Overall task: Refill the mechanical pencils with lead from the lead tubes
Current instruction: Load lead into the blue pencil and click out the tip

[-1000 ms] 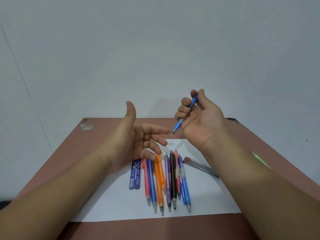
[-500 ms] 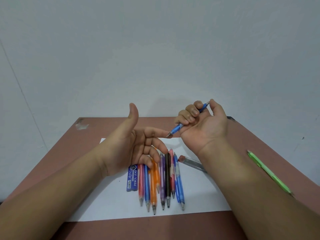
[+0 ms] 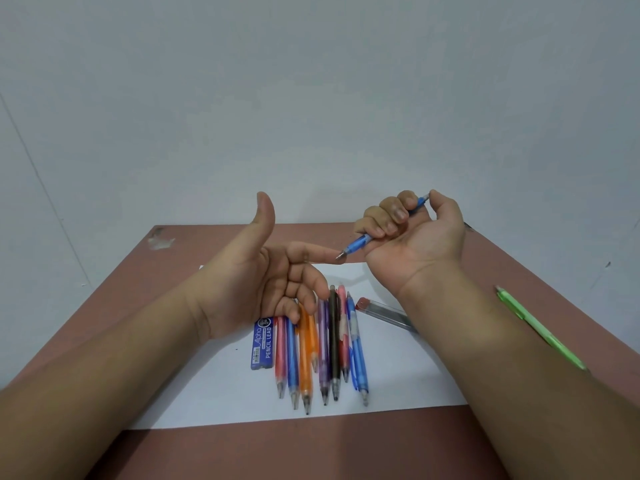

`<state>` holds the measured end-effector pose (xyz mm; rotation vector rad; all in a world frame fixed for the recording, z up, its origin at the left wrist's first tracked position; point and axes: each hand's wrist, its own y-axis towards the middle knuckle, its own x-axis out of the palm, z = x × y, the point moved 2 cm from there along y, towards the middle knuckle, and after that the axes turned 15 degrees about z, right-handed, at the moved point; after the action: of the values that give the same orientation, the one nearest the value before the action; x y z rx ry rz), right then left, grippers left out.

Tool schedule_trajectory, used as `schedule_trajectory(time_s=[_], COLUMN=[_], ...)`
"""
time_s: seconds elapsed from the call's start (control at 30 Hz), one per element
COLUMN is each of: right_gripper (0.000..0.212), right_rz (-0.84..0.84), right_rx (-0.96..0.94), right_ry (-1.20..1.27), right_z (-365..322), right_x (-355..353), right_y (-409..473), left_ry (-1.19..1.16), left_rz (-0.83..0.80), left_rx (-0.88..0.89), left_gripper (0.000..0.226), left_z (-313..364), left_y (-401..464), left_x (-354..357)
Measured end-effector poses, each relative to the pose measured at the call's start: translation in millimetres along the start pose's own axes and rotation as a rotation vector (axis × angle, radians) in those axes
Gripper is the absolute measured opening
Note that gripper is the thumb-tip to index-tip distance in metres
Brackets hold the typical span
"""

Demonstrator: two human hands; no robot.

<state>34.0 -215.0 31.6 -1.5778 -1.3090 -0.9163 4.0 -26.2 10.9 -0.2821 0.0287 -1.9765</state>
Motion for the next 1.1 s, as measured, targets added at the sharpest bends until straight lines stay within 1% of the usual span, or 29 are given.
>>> schedule_trajectory(time_s=[0.17, 0.33, 0.83, 1.1], right_gripper=[0.033, 0.035, 0.038, 0.034], right_rz=[-0.018, -0.013, -0.023, -0.013], right_rx=[-0.010, -0.016, -0.013, -0.026], right_ry=[-0.007, -0.015, -0.013, -0.011], right_z=[-3.3, -2.1, -1.0, -0.7], right_x=[1.0, 1.6, 1.8, 0.6], right_y=[-0.1, -1.2, -2.3, -2.4], left_ry=[0.015, 0.003, -0.003, 0.005], left_rz=[-0.018, -0.025, -0.010, -0.003], left_rx=[0.010, 0.010, 0.006, 0.010], left_gripper=[0.112, 0.112, 0.112, 0.113], left_z=[-0.1, -1.3, -1.3, -2.0], left_y=[-0.6, -0.3, 0.6, 1.1], left_x=[-0.1, -0.7, -1.2, -2.0])
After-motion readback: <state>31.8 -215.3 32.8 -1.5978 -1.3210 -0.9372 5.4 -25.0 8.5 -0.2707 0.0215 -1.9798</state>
